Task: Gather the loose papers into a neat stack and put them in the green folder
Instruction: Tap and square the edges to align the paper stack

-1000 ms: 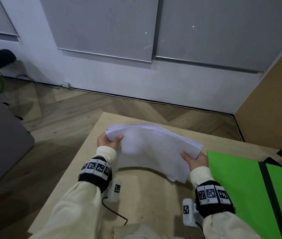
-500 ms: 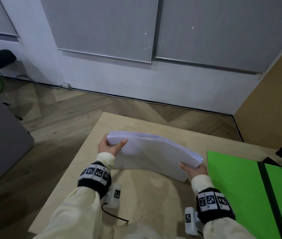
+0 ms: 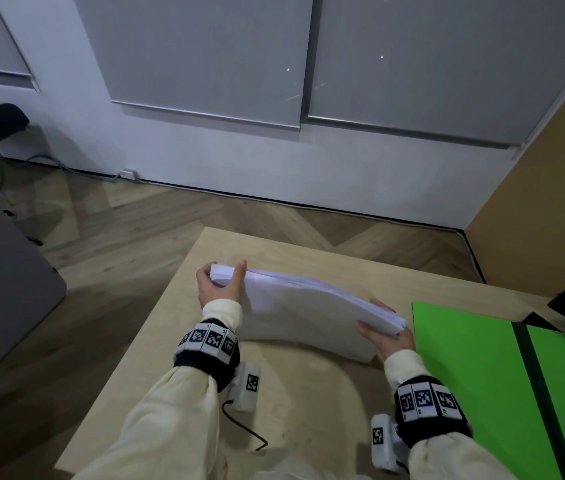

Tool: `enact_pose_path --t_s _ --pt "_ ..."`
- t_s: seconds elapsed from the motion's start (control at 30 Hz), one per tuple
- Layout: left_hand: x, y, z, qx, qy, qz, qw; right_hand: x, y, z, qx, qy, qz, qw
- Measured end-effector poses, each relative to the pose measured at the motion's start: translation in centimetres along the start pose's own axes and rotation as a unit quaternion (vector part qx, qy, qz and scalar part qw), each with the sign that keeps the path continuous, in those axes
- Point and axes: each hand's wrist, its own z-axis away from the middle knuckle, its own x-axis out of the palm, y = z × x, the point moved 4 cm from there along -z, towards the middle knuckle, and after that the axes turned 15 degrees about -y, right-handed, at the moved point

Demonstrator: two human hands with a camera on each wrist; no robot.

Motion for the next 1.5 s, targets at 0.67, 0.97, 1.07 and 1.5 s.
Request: enact_pose_path --t_s 0.67,0.97,1.07,1.5 --pt "3.6 8.4 2.6 0.277 -0.159 -0.531 0.785 2.2 -9.5 0.1 -0.072 -0.003 0.284 0.956" --pt "4.9 10.3 1.8 0.174 -0.370 -0.142 0.902 -0.6 -18.3 4.5 -0.171 -0.092 0.381 0.904" --pt "3.1 9.1 0.0 0.138 -0.329 -0.037 0.933 -3.0 -16.2 4.1 -0.156 -0.102 0.239 0.953" --pt "0.7 4.1 0.0 0.064 -0.301 0.027 0.951 -0.4 -13.1 2.2 -0.280 0.008 0.050 0.959"
